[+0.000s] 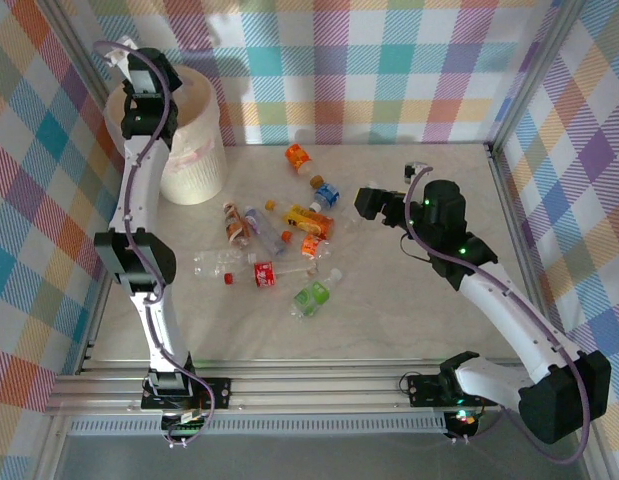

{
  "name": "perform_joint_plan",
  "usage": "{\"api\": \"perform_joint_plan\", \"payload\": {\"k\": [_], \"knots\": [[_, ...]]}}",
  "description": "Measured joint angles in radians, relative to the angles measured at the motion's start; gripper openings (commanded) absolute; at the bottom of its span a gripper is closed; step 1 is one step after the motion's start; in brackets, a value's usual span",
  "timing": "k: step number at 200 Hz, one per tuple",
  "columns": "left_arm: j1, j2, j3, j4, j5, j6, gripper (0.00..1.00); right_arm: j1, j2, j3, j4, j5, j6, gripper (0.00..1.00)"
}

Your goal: Put the plastic bottles in the bin

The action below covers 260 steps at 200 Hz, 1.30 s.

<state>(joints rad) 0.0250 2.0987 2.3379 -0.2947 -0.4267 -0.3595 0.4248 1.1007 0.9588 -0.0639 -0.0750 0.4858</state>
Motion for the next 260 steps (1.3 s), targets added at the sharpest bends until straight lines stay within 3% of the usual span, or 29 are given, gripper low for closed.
{"api": "perform_joint_plan", "payload": {"k": [39,77,133,155,260], "knots": [[0.061,0.114,0.055,-0.066,0.036,-0.179,0.50,0.000,0.000,0.000,-0.021,0.004,-0.005,1.00],[0.116,0.200,0.064,-0.058,0.179,-0.373,0.51,0.000,0.002,0.000,-0.029,0.004,-0.008,1.00],[0.142,0.266,0.096,-0.026,0.306,-0.536,0.60,-0.001,0.004,0.000,-0.035,0.005,-0.007,1.00],[0.142,0.278,0.101,0.006,0.351,-0.601,0.69,-0.001,0.009,0.000,-0.035,0.005,-0.006,1.00],[0.142,0.283,0.102,0.037,0.470,-0.661,0.95,-0.001,0.028,0.000,-0.037,0.004,-0.004,1.00]]}}
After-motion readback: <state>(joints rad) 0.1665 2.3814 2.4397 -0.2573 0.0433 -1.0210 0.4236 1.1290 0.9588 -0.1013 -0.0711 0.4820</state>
